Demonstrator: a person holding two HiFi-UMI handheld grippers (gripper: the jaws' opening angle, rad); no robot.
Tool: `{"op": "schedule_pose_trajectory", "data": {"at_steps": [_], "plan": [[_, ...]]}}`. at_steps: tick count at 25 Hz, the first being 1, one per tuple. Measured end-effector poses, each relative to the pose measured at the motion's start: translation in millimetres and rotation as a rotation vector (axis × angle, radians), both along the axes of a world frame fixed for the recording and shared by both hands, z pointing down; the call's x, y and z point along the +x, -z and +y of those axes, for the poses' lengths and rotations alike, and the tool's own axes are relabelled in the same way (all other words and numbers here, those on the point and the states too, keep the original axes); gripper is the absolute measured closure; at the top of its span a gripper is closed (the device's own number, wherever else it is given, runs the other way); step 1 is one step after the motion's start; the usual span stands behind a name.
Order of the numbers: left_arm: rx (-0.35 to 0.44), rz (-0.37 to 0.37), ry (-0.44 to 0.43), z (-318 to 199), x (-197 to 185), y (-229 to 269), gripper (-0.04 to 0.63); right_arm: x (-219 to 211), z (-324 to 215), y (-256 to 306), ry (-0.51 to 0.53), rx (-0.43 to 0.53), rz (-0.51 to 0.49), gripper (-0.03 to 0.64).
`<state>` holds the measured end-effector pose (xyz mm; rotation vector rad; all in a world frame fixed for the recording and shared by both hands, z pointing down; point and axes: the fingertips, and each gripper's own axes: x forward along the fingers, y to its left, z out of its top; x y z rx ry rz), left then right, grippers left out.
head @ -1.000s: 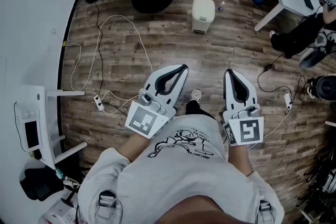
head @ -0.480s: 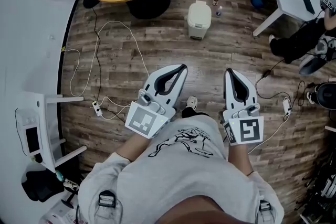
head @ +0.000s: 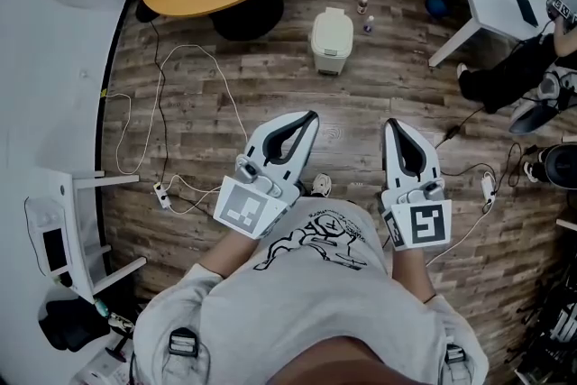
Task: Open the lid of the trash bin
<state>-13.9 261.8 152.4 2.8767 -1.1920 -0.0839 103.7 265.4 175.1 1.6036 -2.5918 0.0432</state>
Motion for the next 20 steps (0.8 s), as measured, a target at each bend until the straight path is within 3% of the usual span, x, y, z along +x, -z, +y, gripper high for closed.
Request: {"op": "schedule_pose_trajectory", "data": {"at_steps": [6,10,14,20], "plan": [[-0.021,-0.005,0.002,-17,2,-6,0.575,5,-15,-2,-0.002,-0.006,0.007,0.611],[0.025,-0.004,0.004,-36,3,-2,0.575,10,-30,-2,-0.006,-0.002,0.011,0.611],[0.005,0.002,-0.005,-59,3,-8,0.575,13,-51,-6,-0.023,-0.003,0.014,0.611],[0.042,0.019,-0.026,-112,3,-2,0.575,12,-98,-9,-0.044,-0.018,0.023,0.611]]}}
